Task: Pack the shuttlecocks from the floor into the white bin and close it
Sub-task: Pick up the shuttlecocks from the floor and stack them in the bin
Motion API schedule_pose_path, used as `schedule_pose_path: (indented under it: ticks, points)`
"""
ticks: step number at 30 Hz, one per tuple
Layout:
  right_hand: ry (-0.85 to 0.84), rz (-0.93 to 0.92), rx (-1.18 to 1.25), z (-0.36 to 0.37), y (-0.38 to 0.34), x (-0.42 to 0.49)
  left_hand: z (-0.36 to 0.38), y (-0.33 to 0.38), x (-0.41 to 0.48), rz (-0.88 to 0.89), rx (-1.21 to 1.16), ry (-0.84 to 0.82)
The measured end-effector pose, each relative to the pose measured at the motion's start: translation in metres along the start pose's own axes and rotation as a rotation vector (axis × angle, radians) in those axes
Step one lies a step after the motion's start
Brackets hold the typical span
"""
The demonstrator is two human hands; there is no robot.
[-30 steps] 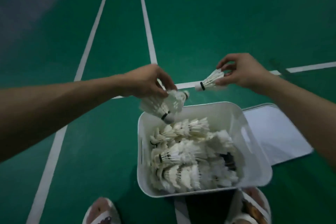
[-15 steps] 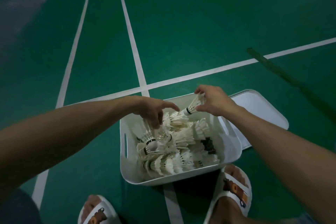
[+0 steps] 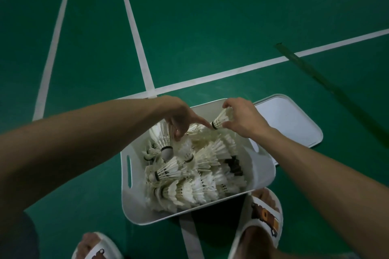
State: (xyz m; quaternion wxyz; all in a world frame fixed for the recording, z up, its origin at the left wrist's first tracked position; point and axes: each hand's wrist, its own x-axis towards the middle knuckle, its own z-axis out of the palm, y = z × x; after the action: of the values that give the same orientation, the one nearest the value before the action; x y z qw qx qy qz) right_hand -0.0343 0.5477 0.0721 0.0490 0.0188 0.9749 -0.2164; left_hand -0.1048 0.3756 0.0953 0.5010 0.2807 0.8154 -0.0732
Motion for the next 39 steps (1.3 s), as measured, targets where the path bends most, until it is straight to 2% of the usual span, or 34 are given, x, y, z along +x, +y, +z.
schedule_pose_path:
  ticks: [2, 6, 12, 16, 21, 26, 32, 35, 39]
  points:
    - [0.012, 0.015, 0.011, 0.004, -0.003, 0.001, -0.001, -0.001, 0.002, 0.005, 0.026, -0.017]
    - [-0.039, 0.087, 0.152, 0.016, -0.009, 0.002, -0.008, -0.006, -0.007, 0.013, -0.119, -0.001]
    - [-0.111, 0.134, 0.313, 0.032, -0.019, 0.012, 0.0, -0.01, -0.021, 0.076, -0.142, 0.066]
    - [-0.173, 0.158, 0.425, 0.033, -0.02, 0.017, 0.009, -0.027, -0.028, 0.116, -0.239, 0.102]
    - [-0.32, 0.137, 0.324, 0.023, -0.01, 0.027, 0.018, -0.057, -0.037, 0.111, -0.315, 0.189]
    - [-0.311, 0.134, 0.126, 0.036, -0.013, 0.021, 0.02, -0.065, -0.046, 0.155, -0.436, 0.292]
    - [-0.23, 0.082, 0.06, 0.007, -0.016, 0.021, 0.024, -0.063, -0.048, 0.183, -0.488, 0.347]
    - [-0.181, 0.063, 0.191, -0.008, -0.021, 0.012, 0.021, -0.054, -0.047, 0.189, -0.504, 0.369]
    - [-0.322, -0.037, 0.51, -0.018, -0.03, -0.003, 0.016, -0.037, -0.042, 0.202, -0.553, 0.412]
